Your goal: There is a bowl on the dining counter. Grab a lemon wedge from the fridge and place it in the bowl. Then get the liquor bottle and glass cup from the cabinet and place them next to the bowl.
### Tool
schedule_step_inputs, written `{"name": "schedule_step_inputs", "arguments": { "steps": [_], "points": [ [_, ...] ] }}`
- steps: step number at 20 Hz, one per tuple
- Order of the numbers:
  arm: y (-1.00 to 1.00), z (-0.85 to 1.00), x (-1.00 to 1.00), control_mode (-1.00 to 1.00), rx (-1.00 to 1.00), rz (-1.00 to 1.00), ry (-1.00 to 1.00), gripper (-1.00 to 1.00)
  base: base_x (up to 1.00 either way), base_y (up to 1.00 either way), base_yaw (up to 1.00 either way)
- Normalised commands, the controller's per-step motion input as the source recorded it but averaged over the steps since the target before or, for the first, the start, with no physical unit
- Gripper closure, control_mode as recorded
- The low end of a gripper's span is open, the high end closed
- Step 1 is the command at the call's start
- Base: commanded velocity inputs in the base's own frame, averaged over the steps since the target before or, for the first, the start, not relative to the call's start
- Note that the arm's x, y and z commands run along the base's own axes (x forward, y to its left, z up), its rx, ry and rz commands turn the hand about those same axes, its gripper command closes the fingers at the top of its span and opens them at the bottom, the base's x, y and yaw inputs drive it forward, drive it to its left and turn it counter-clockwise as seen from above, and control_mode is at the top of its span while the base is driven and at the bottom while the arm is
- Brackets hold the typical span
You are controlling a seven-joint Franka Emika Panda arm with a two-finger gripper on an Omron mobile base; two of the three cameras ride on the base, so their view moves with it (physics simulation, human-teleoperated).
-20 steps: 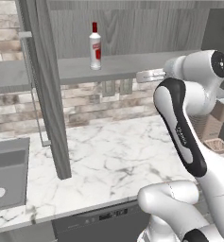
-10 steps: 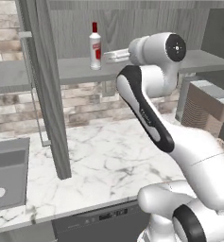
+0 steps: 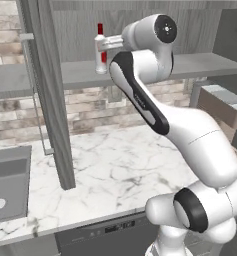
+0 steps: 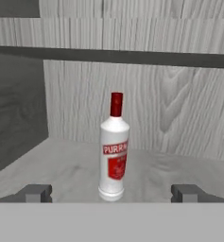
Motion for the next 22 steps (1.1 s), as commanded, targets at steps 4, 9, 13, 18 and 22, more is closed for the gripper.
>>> {"name": "schedule_step_inputs", "arguments": {
  "steps": [4, 9, 13, 18, 22],
  "points": [
    [0.02, -0.03, 0.16, -1.00, 0.00, -0.05, 0.05, -1.00, 0.00, 0.00, 0.00],
    [0.03, -0.08, 0.36, -1.00, 0.00, -0.03, 0.11, -1.00, 0.00, 0.00, 0.00],
    [0.03, -0.05, 0.31, -1.00, 0.00, 0.00, 0.13, -1.00, 0.00, 0.00, 0.00],
    [0.12, -0.16, 0.23, -1.00, 0.00, 0.00, 0.13, -1.00, 0.00, 0.00, 0.00],
    [0.14, -0.22, 0.32, -1.00, 0.00, 0.00, 0.02, -1.00, 0.00, 0.00, 0.00]
  ]
}}
